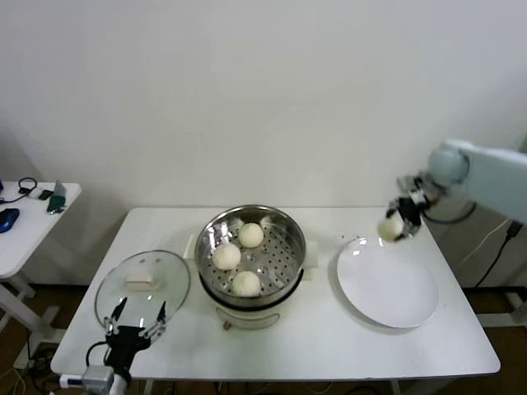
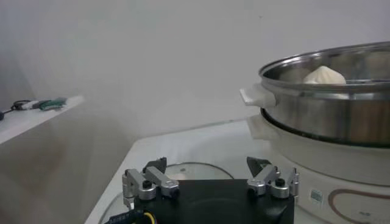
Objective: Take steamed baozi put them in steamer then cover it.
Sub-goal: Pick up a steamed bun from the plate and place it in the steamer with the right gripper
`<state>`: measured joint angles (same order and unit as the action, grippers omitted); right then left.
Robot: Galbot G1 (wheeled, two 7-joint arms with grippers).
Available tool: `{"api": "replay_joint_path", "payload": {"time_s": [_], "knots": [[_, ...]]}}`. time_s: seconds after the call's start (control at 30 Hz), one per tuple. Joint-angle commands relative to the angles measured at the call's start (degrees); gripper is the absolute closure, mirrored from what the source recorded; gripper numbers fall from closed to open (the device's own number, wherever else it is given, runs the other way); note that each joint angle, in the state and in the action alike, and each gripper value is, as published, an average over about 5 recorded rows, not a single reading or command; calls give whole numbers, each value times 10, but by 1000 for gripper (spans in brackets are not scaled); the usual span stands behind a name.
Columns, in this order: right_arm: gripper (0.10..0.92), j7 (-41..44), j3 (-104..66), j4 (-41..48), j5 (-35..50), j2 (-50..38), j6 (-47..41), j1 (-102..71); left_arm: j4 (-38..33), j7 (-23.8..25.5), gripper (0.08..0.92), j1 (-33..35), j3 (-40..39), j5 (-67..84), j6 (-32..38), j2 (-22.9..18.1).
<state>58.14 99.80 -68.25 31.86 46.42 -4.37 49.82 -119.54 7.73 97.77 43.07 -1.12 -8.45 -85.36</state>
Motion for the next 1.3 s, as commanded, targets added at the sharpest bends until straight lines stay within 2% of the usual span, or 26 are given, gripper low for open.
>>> {"api": "replay_joint_path", "payload": {"time_s": [0.03,0.2,0.4,0.9,1.3], "knots": [[347,-39,41,-220,215,67,-105,237,-4,1,177,0,0,3,-1,3],[347,-85,-25,-269,246,97,-146,183,-6,0,177,1,5,12,-1,7],[347,-118,-42,-270,219,139,-162,91,-6,0,177,0,6,13,-2,5],[347,-142,-25,-153,96,200,-158,-57,-7,0,177,-1,15,21,-6,9],[347,-146,-30,-104,80,232,-155,-92,-4,0,177,-3,16,25,-5,10]]}}
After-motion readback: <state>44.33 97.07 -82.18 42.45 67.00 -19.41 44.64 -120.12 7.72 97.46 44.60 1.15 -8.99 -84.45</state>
